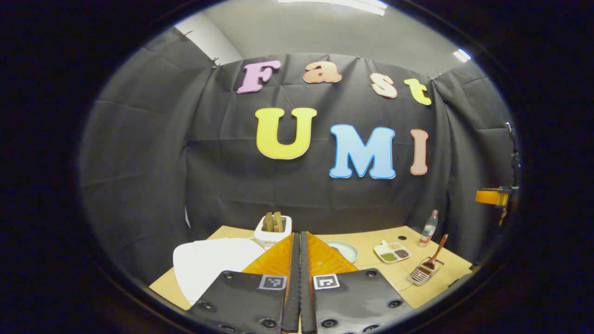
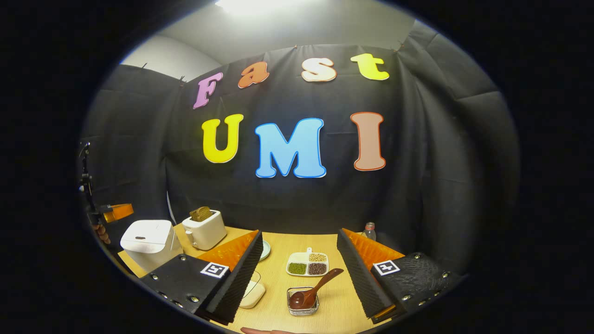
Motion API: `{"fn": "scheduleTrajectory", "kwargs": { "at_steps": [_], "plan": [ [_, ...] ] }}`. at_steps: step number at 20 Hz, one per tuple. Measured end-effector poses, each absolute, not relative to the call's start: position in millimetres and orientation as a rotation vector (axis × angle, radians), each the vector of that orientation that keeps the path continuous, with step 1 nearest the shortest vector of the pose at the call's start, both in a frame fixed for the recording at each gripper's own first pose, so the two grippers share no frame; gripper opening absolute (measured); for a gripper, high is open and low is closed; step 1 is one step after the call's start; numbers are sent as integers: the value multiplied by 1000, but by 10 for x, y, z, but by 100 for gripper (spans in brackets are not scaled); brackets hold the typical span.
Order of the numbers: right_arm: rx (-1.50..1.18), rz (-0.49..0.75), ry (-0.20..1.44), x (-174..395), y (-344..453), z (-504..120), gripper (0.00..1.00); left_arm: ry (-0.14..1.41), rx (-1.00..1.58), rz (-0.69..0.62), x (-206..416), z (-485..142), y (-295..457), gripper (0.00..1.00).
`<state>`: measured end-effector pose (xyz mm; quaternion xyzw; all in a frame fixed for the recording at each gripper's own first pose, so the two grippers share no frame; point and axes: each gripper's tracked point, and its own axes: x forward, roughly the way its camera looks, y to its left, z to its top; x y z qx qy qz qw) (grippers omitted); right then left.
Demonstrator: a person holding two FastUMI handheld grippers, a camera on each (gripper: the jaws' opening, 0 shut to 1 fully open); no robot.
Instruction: Close the left gripper, press the button to open the rice cooker; take a wooden spoon from the chopstick holder with the right hand, scoop a spoonful of rice and pour it into the rice cooker, then put the wooden spoon back into the chopstick holder.
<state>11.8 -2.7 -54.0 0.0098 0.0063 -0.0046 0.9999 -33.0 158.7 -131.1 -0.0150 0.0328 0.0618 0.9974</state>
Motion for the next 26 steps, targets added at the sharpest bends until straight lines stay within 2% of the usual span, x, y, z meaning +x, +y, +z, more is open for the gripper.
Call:
{"fn": "scheduleTrajectory", "kwargs": {
  "at_steps": [3, 4, 5, 8, 9, 10, 11, 14, 15, 16, 17, 18, 19, 20, 22, 24, 25, 26],
  "plan": [
    [23, -11, 19, 122, -70, -619, 98, 102, -48, 155, -317, -1648, 1870, 7],
    [25, -16, 22, 139, -97, -641, 98, 110, -53, 166, -312, -1736, 1952, 11],
    [23, -18, 28, 147, -110, -669, 98, 123, -60, 177, -298, -1827, 2032, 7],
    [24, -21, 38, 182, -123, -721, 98, 162, -86, 181, -256, -2089, 2151, 7],
    [26, -19, 39, 197, -122, -733, 98, 176, -77, 195, -229, -2170, 2215, 11],
    [29, -16, 42, 205, -116, -763, 98, 196, -68, 214, -212, -2264, 2272, 7],
    [36, -13, 45, 213, -119, -783, 98, 214, -60, 241, -199, -2336, 2347, 11],
    [50, -20, 58, 229, -178, -853, 98, 262, -79, 263, -207, -2530, 2425, 7],
    [52, -24, 61, 232, -203, -863, 98, 254, -74, 267, -206, -2523, 2420, 11],
    [55, -27, 62, 228, -213, -869, 98, 259, -65, 275, -212, -2532, 2429, 7],
    [61, -28, 61, 224, -226, -867, 98, 277, -56, 285, -210, -2575, 2428, 11],
    [66, -24, 57, 205, -219, -873, 98, 275, -24, 290, -217, -2552, 2410, 7],
    [69, -23, 53, 197, -223, -865, 98, 265, -15, 299, -204, -2521, 2415, 11],
    [70, -22, 48, 190, -243, -872, 98, 245, -16, 314, -227, -2419, 2426, 7],
    [61, -33, 46, 181, -310, -895, 98, 149, -10, 315, -290, -2057, 2389, 15],
    [57, -45, 47, 176, -377, -941, 98, 35, 16, 330, -366, -1610, 2301, 55],
    [57, -50, 47, 179, -415, -966, 98, -15, 33, 344, -426, -1408, 2261, 80],
    [58, -54, 46, 190, -450, -997, 98, -34, 29, 333, -457, -1306, 2150, 86]
  ]
}}
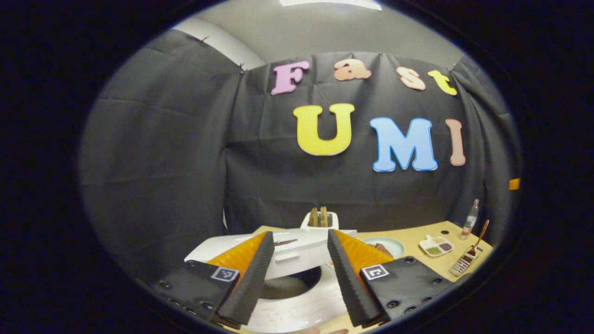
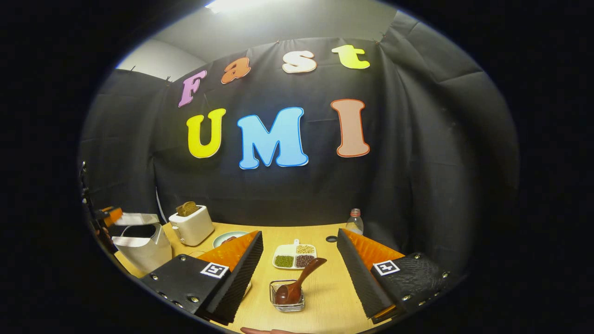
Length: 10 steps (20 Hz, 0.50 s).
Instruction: Close the left gripper, press the button to open the rice cooker; take a wooden spoon from the chopstick holder with the right hand, scoop a spoonful of rice and pour it into the rice cooker, then put the wooden spoon back into the chopstick holder.
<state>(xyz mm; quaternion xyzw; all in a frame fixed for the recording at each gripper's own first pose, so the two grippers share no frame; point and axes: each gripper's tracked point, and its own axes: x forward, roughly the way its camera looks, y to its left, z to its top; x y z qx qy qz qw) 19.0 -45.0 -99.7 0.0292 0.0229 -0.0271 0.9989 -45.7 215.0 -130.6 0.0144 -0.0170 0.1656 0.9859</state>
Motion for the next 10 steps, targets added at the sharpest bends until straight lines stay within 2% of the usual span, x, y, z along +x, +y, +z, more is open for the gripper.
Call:
{"fn": "scheduleTrajectory", "kwargs": {
  "at_steps": [3, 6, 10],
  "plan": [
    [72, -57, 35, 287, -552, -1060, 98, -39, -22, 239, -476, -1230, 1744, 100],
    [72, -86, 72, 452, -718, -1267, 98, -74, -29, 214, -390, -970, 1685, 97],
    [43, -131, 108, 690, -854, -1591, 98, -76, -43, 174, -218, -873, 1523, 99]
  ]
}}
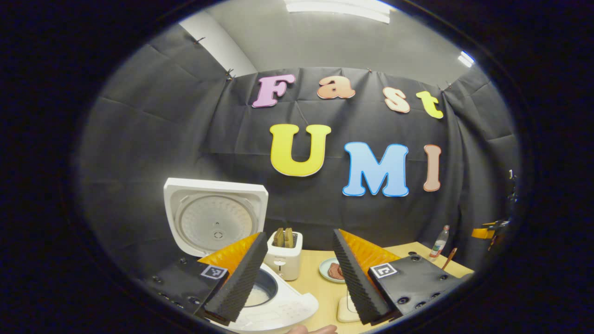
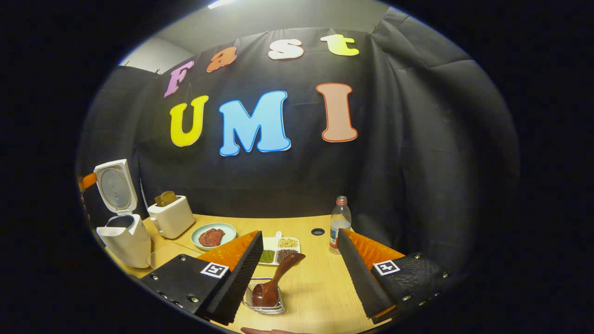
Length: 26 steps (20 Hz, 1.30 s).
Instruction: Close the left gripper, press the button to open the rice cooker; take a wooden spoon from the chopstick holder with the right hand, scoop a spoonful of rice and pour it into the rice cooker, then put the wooden spoon back into the chopstick holder.
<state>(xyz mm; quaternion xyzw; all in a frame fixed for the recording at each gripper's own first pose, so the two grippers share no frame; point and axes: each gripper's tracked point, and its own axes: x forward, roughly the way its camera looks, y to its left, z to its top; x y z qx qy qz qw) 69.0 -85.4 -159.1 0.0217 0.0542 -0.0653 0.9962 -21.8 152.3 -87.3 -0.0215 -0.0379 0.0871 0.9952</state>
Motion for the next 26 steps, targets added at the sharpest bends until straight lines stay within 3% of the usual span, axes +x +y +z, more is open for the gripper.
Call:
{"fn": "scheduleTrajectory", "kwargs": {
  "at_steps": [2, 3, 7, 8, 14, 15, 18, 19, 20, 21, 24, 25, 26],
  "plan": [
    [41, -132, 139, 824, -861, -1819, 98, -82, -29, 167, -160, -875, 1444, 94],
    [46, -129, 158, 894, -860, -1928, 98, -80, -21, 157, -122, -893, 1385, 98],
    [82, -114, 207, 1143, -840, -2228, 98, -78, 28, 135, 7, -926, 1188, 94],
    [88, -112, 215, 1198, -829, -2275, 98, -86, 41, 129, 23, -903, 1136, 99],
    [130, -66, 282, 1510, -662, -2544, 96, -88, 45, 86, 206, -974, 1053, 100],
    [135, -61, 285, 1551, -640, -2542, 93, -83, 38, 82, 228, -971, 1052, 100],
    [184, -26, 282, 1603, -603, -2528, 70, -102, 29, 89, 227, -892, 1129, 100],
    [212, -21, 291, 1582, -608, -2530, 55, -114, 31, 94, 224, -838, 1157, 94],
    [231, -12, 296, 1540, -607, -2535, 52, -124, 35, 98, 220, -818, 1168, 100],
    [240, -4, 293, 1486, -617, -2529, 46, -130, 39, 102, 224, -800, 1182, 99],
    [257, 36, 273, 1307, -593, -2487, 47, -124, 52, 94, 275, -850, 1149, 96],
    [284, 49, 275, 1271, -556, -2485, 37, -116, 56, 91, 287, -884, 1125, 96],
    [318, 72, 268, 1236, -534, -2460, 36, -111, 60, 88, 300, -917, 1119, 96]
  ]
}}
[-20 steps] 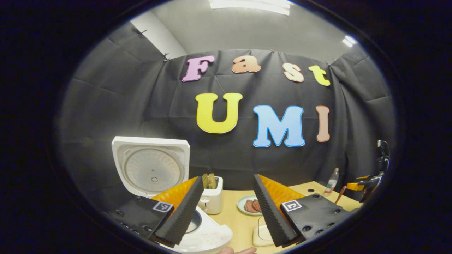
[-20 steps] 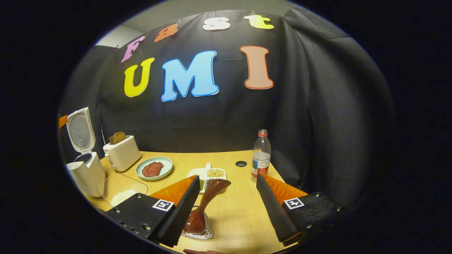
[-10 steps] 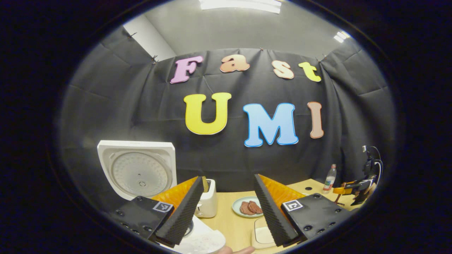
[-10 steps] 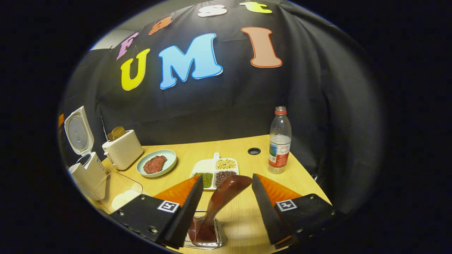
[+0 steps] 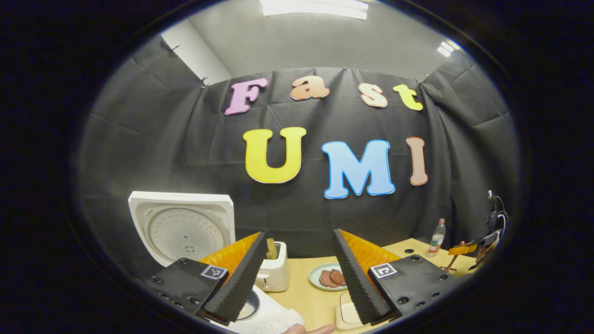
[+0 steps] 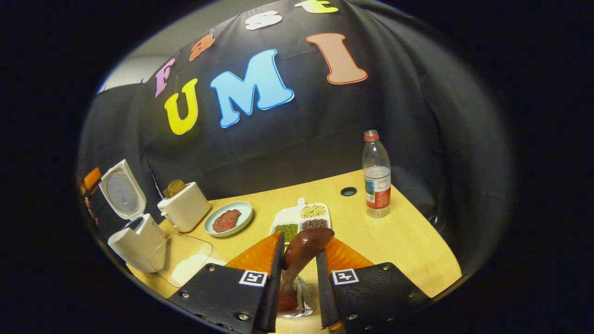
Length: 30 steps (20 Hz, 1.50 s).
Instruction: Close the left gripper, press the button to open the rice cooker; take a wooden spoon from the chopstick holder with the right hand, scoop a spoonful of rice and pour it into the rice cooker, then put the wooden spoon back into the chopstick holder.
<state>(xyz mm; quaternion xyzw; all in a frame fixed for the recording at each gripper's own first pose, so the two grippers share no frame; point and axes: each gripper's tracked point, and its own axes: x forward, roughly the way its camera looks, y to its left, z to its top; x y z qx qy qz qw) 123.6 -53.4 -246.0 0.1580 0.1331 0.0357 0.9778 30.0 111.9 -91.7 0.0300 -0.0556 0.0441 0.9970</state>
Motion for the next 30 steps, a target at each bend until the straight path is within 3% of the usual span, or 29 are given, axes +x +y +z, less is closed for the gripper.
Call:
{"fn": "scheduleTrajectory", "kwargs": {
  "at_steps": [1, 2, 3, 8, 10, 19, 25, 30],
  "plan": [
    [341, 76, 268, 1167, -514, -2480, 27, -106, 62, 86, 313, -941, 1108, 96],
    [351, 78, 262, 1146, -518, -2498, 26, -101, 58, 83, 322, -978, 1108, 94],
    [365, 87, 257, 1073, -474, -2492, 18, -98, 54, 79, 326, -998, 1096, 96],
    [339, 76, 261, 1114, -358, -2310, 18, -117, 51, 78, 201, -922, 1109, 99],
    [346, 62, 258, 1119, -359, -2193, 17, -119, 61, 77, 138, -912, 1100, 94],
    [305, 44, 169, 1034, -239, -1429, 17, -146, 106, 9, -45, -796, 939, 100],
    [270, 186, 115, 1123, 578, -924, 17, -112, 63, -11, 3, -833, 998, 100],
    [225, 284, 225, 1440, 1338, -1347, 17, -97, 55, -3, -52, -937, 1099, 100]
  ]
}}
